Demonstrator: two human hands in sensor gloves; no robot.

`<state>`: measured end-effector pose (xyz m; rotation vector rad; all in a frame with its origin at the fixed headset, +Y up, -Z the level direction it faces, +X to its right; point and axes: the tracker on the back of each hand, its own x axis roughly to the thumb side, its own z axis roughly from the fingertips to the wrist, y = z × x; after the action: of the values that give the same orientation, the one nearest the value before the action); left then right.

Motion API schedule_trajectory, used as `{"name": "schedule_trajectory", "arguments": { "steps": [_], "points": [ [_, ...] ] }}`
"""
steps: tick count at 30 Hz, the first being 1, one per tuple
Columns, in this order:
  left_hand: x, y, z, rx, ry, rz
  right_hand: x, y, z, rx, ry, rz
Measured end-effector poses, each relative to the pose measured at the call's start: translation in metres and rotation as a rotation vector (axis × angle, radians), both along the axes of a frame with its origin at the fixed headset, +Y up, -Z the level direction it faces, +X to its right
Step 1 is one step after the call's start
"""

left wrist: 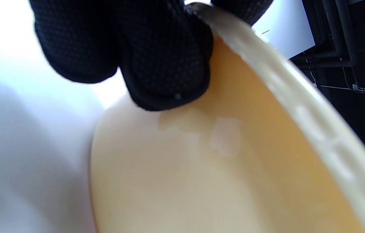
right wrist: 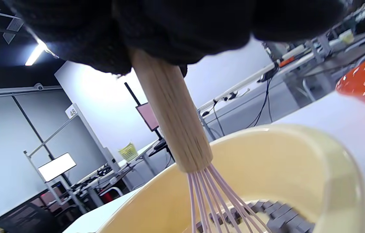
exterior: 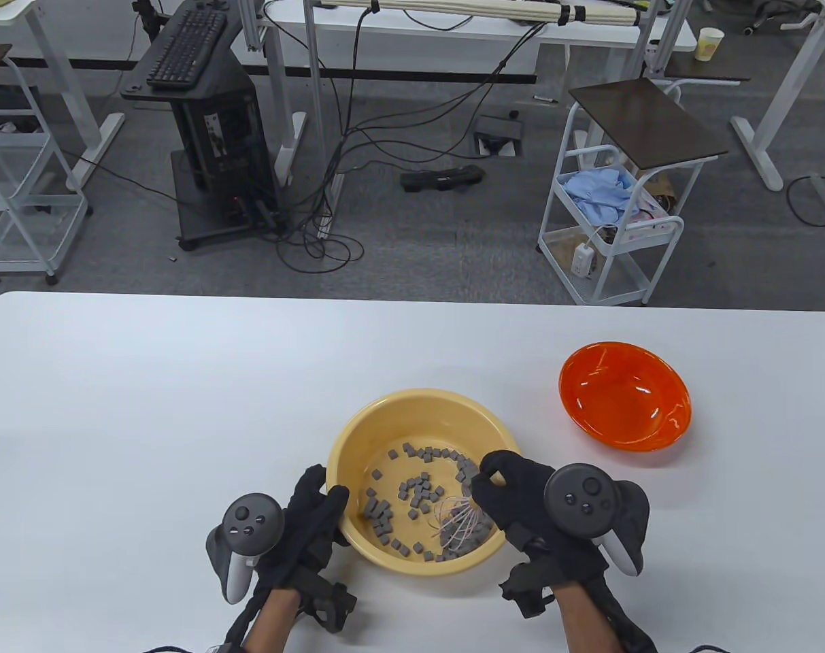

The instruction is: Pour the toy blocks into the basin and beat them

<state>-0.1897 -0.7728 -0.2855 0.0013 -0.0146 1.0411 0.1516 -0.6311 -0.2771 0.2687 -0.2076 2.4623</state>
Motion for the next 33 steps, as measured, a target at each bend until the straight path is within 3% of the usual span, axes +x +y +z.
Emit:
{"name": "schedule_trajectory", "arguments": {
  "steps": [7,13,19,33],
  "points": [
    [0.000,0.000,0.000,-0.001,-0.003,0.003,-0.008,-0.008,0.001,0.119,-0.100,0.148],
    [0.000,-0.001,0.000,-0.003,-0.009,0.016,-0.013,-0.018,-0.002,0.123,-0.070,0.101],
    [0.000,0.000,0.000,-0.005,-0.012,0.019,-0.013,-0.029,-0.008,0.060,-0.029,0.015],
    [-0.001,0.000,0.000,-0.006,-0.014,0.023,-0.026,-0.050,-0.020,-0.250,0.252,-0.272]
  ]
}}
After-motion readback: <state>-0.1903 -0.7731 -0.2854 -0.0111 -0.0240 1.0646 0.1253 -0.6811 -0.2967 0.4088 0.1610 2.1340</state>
